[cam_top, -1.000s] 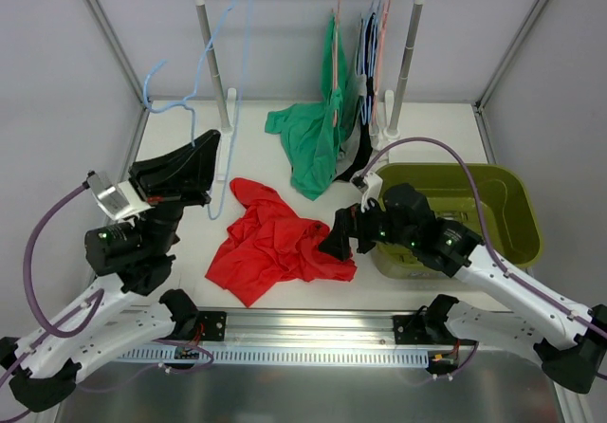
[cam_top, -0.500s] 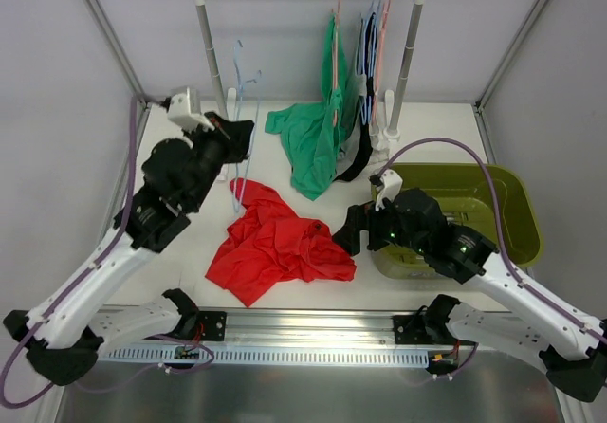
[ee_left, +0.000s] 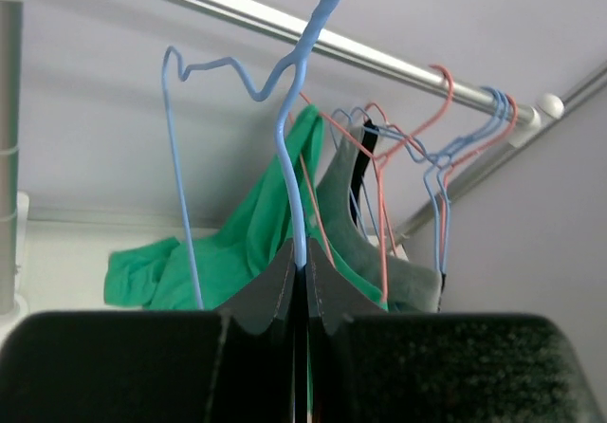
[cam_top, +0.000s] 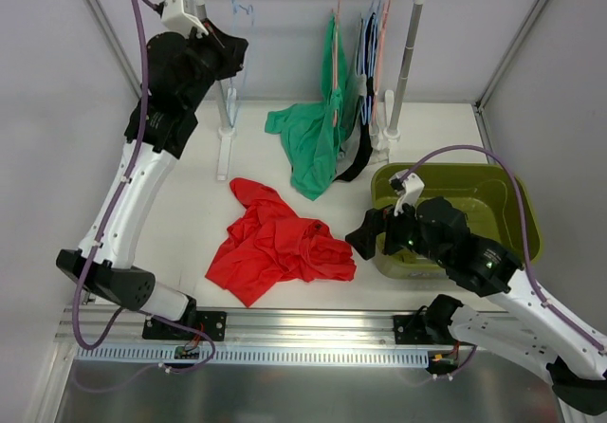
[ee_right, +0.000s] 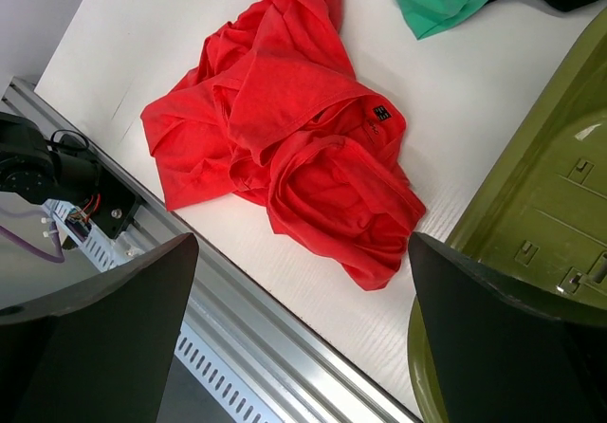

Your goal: Remove the tank top from the hanger

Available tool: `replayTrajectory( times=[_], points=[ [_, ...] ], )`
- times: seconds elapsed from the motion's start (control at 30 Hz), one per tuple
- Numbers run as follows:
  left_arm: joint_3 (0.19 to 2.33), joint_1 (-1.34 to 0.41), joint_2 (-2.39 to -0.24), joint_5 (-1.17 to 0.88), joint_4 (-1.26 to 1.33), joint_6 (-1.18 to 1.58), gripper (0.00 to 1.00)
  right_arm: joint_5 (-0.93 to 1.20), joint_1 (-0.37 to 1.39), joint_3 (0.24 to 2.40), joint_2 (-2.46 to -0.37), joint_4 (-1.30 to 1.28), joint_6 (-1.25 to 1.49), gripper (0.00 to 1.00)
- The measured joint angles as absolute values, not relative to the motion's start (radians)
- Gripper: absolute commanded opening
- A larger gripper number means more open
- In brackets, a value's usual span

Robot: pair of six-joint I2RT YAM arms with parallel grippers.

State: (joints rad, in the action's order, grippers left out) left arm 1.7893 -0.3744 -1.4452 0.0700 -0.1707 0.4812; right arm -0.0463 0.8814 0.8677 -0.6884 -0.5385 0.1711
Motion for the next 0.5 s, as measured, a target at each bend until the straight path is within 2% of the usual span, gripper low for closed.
replayTrajectory(
  times=[0.27, 0.5],
  points=[
    [2.016, -0.293, -1.694, -0.026, -0.171, 0.507, 0.0, -0.045, 0.881, 0.868, -0.691, -0.552, 0.16, 0.99],
    [2.049, -0.293, -1.783, -0.024, -0.175, 0.498, 0.0, -0.045, 0.881, 0.868, -0.691, -0.557, 0.144, 0.99]
  ],
)
